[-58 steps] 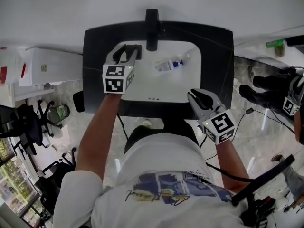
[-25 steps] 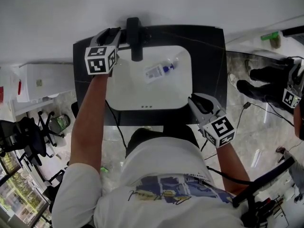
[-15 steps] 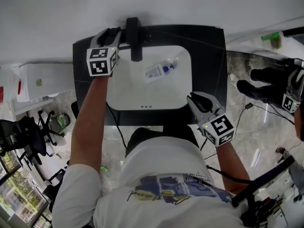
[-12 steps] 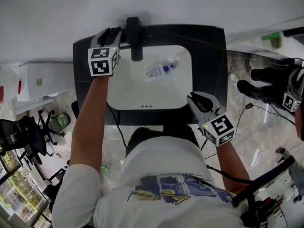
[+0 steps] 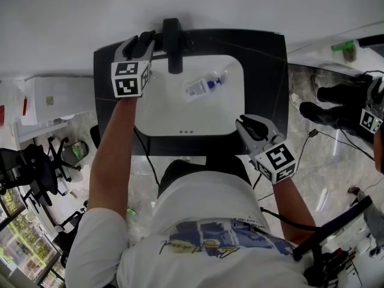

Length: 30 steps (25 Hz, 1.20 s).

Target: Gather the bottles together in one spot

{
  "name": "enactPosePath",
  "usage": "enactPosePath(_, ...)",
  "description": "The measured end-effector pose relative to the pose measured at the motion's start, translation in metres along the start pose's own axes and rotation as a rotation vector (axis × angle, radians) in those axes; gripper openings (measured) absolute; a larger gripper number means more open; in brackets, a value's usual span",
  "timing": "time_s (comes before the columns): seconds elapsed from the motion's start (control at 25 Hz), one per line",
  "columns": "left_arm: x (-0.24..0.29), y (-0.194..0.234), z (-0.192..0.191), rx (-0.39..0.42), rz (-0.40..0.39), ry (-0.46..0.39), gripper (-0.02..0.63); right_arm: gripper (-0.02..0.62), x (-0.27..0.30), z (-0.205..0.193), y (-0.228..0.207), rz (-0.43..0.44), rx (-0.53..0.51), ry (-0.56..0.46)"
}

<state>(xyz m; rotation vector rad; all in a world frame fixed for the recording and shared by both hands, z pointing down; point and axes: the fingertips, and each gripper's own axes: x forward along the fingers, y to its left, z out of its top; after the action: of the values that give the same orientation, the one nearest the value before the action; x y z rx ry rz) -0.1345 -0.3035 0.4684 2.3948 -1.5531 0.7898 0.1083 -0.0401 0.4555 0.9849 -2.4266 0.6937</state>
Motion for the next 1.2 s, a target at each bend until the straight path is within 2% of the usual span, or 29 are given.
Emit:
enactPosePath(0.16,-0.017,0.0,-0.005,-0.012,0.014,-0.013,0.211,0.055,0.001,0.004,0.003,0.003,-0.009,-0.007)
enactPosePath(0.32,-0.04,-0.011,-0.027,-0.018,0.008,0.007,0.194,0.055,0.003,0.009,0.006,0.003,-0.021,-0.011)
enactPosePath(0.56,-0.075,-0.063,-0.077,-0.001,-0.056,0.07,0.173,0.054,0.004,0.009,0.01,-0.007,-0.026,-0.021)
enactPosePath(0.72,-0.084,-0.118,-0.11,0.085,-0.157,0.131,0.163,0.052,0.001,0.004,0.015,-0.013,-0.015,-0.019)
enactPosePath(0.88,-0.071,-0.169,-0.119,0.181,-0.274,0.156,0.155,0.052,-0.001,0.0,0.018,-0.015,0.003,-0.02)
enactPosePath(1.08,-0.042,-0.212,-0.127,0.255,-0.361,0.198,0.135,0.052,-0.004,-0.013,0.014,-0.021,0.038,-0.018)
enactPosePath(1.2,-0.029,-0.228,-0.136,0.328,-0.391,0.238,0.137,0.052,-0.008,-0.016,0.011,-0.035,0.072,-0.024)
